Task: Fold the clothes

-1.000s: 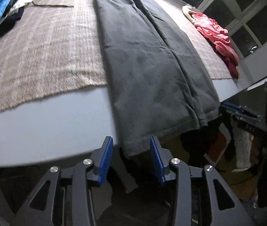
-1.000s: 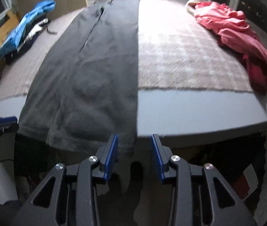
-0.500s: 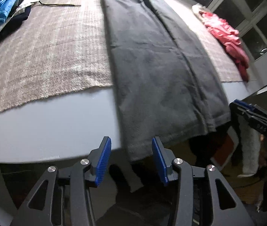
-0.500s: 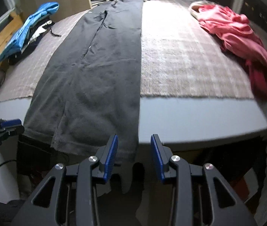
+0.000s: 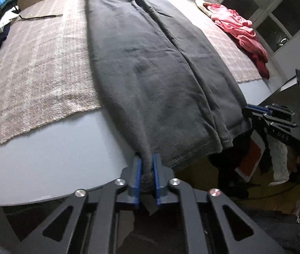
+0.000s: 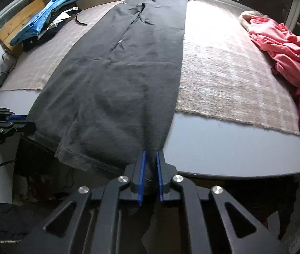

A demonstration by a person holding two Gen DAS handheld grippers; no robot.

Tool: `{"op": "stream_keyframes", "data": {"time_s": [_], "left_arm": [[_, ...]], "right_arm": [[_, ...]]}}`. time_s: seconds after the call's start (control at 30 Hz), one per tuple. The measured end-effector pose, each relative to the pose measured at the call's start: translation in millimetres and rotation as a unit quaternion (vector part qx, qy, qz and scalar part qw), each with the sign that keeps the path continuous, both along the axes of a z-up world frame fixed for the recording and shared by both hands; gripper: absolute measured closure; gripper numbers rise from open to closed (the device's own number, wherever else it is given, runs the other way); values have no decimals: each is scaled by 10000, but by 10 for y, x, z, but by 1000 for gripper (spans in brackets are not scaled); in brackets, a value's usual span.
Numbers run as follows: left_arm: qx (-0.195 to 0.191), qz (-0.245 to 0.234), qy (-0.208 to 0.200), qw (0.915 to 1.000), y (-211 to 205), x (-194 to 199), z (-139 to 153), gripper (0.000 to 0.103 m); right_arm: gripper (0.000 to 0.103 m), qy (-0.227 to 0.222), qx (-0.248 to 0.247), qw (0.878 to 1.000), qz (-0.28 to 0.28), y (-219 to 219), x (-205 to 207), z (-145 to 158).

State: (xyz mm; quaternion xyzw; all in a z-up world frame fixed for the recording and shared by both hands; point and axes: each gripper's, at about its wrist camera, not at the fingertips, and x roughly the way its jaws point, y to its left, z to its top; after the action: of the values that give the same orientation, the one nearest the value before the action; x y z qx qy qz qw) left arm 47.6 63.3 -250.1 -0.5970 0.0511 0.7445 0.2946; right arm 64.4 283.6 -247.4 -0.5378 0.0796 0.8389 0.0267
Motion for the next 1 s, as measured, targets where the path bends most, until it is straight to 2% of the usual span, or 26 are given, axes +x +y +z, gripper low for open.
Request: {"op": "stream_keyframes", "data": {"time_s": [0.07,0.23,0.43,0.63,0.77,0.87,0.9,0.97,1.0], "left_arm": [[178,50,-139,9997,-20,-13,10,98],[650,118,-327,9973,-98,-82,130,98],[1014,20,-147,9947,-172,-202,505,98],[1502,221,59,9884,-169,-755,940,98],[1418,444,275,9885,-12,-1349,948,98],[1300,567,359,9892,129,-1776,887,96],[1154,613,274,9910,220,-1942,780,94],[586,852,-6,9946,362,-2292,492,88],[400,1017,-85,9940,369,-2414,413,86]], "right_arm": [[98,-27,-153,9999,-31,22,-6,15],[100,39,-1254,9909,-496,259,120,103],[100,513,-1934,9777,-631,377,67,475],[100,1026,-2518,9604,-602,631,-301,869],[100,1110,-2754,9533,-550,914,-801,971],[100,980,-2832,9521,-612,1210,-1292,800],[99,871,-2809,9536,-639,1286,-1457,705],[96,443,-2688,9602,-621,1461,-1829,445],[89,160,-2573,9640,-654,1542,-1970,327]]}}
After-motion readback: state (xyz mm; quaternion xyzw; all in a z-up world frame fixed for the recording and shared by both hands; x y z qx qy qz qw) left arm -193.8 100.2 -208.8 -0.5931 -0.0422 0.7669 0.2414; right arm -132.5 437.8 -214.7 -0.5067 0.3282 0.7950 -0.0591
